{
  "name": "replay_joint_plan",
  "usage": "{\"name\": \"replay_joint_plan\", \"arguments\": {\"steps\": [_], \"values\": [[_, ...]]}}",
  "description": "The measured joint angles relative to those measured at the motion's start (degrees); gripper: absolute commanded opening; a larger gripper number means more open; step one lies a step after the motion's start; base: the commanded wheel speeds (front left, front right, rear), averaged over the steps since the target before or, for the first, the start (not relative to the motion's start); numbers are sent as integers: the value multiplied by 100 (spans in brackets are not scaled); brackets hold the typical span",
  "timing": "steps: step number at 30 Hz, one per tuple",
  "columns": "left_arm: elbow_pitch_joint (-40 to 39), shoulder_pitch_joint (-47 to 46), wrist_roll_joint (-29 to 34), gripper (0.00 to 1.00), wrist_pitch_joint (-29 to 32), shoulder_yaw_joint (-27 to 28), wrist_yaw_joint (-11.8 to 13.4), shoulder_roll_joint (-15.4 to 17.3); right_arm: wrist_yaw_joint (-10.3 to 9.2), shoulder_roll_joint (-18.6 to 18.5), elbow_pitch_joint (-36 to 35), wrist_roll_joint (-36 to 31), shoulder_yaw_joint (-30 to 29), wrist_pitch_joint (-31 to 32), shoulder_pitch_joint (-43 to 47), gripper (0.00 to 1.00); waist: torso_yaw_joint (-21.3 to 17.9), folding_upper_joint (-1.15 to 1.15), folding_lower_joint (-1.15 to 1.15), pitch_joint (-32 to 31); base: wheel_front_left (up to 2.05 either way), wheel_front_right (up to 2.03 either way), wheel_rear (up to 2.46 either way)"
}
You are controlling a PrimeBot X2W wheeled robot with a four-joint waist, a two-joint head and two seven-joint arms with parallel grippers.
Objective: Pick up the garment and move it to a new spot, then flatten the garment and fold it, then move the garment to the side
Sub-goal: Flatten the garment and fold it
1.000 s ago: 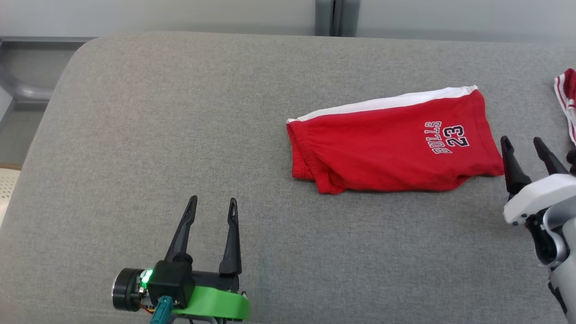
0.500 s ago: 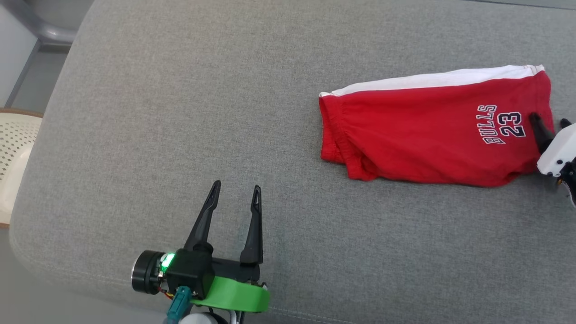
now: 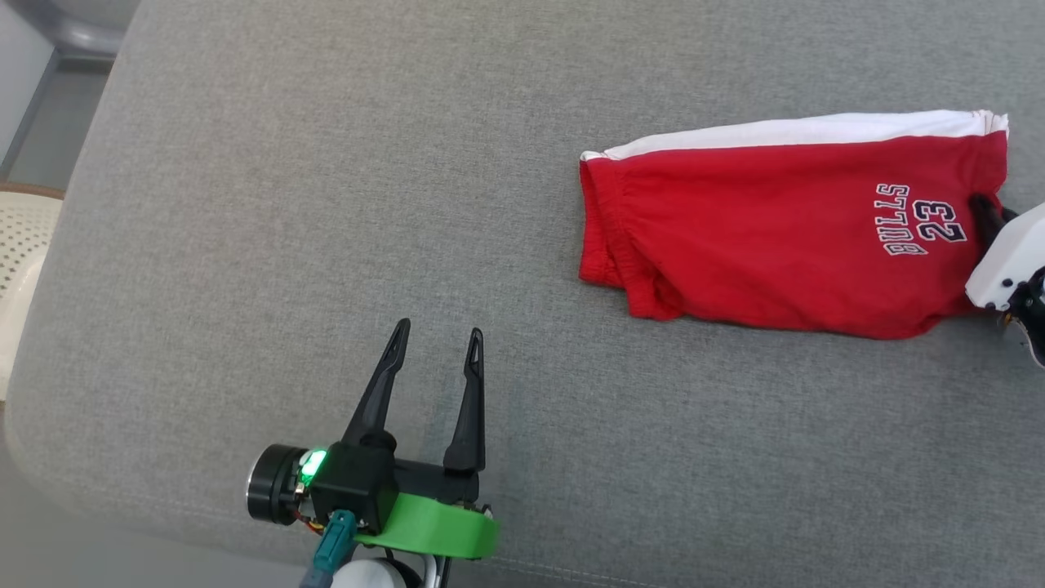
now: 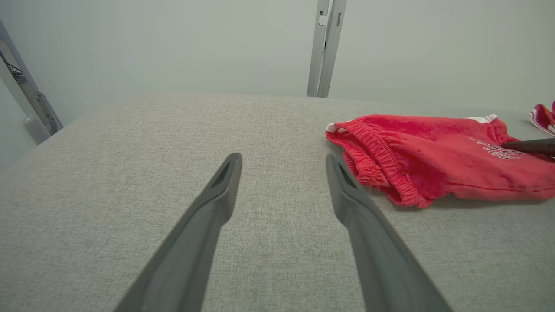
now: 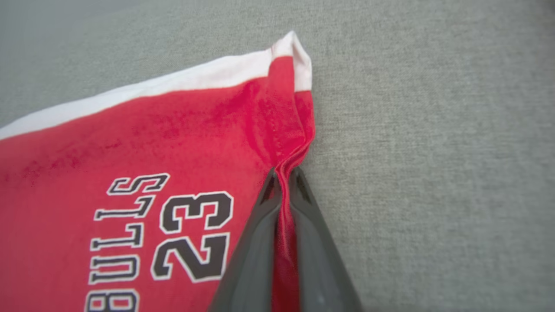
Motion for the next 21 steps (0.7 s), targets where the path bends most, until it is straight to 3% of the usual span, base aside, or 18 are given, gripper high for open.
{"name": "replay_joint_plan", "arguments": {"steps": [12, 16, 21], "values": [[130, 20, 77, 100, 0, 132, -146, -3, -3, -961, -532, -63, 359, 14, 205, 0, -624, 0, 0, -293, 0, 0, 0], [198, 25, 75, 100, 0, 141, -175, -4, -4, -934, -855, -192, 512, 267, -24, 0, -722, 0, 0, -417, 0, 0, 0], [282, 40, 56, 100, 0, 113, -201, -4, -4, -603, -1292, -448, 675, 584, -156, 0, -755, 0, 0, -622, 0, 0, 0]]}}
